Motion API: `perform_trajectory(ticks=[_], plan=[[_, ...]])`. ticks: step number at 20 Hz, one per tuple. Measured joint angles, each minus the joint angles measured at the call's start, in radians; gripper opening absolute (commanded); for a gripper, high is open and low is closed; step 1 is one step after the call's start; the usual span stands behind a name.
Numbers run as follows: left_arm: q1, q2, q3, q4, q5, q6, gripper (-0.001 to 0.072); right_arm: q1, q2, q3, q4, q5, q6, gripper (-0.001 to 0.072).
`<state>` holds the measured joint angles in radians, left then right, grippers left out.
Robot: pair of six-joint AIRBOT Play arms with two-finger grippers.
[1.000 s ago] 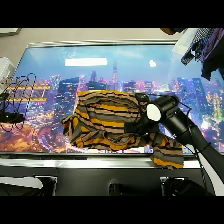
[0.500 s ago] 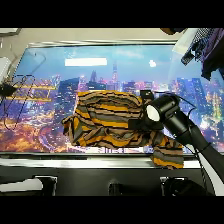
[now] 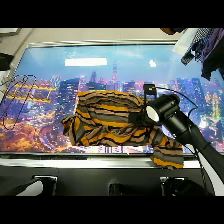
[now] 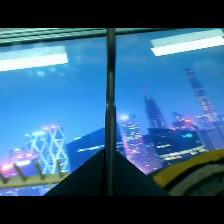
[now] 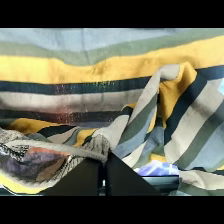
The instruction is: Fold the clothes and pants, and hang the long-sleeved shirts on hangers.
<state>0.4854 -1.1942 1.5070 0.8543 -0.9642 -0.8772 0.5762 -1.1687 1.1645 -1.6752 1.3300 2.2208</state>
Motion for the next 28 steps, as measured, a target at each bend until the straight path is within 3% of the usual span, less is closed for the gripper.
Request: perform_trajectory(ticks=[8,11,17,28], plan=[[-0.3,0.333,-0.405,0.08,-0.16,-0.048,0.0019,-0.024,-0.086,0.0,-0.005,0.024,0.051,0.0032],[-0.344,0.463,-0.52,0.097,-0.277,-0.106,0.0019,-0.073,-0.108,0.0,0.019,0.043,0.058,0.0032],[-0.367,0.659,-0.679,0.066,-0.473,-0.137,0.0019,-0.157,-0.126,0.0,0.042,0.049,0.05,0.0032],[-0.49,0.719,-0.821,-0.009,-0.484,-0.097,0.0019,-0.198,-0.177,0.0,0.058,0.005,0.039,0.0032]])
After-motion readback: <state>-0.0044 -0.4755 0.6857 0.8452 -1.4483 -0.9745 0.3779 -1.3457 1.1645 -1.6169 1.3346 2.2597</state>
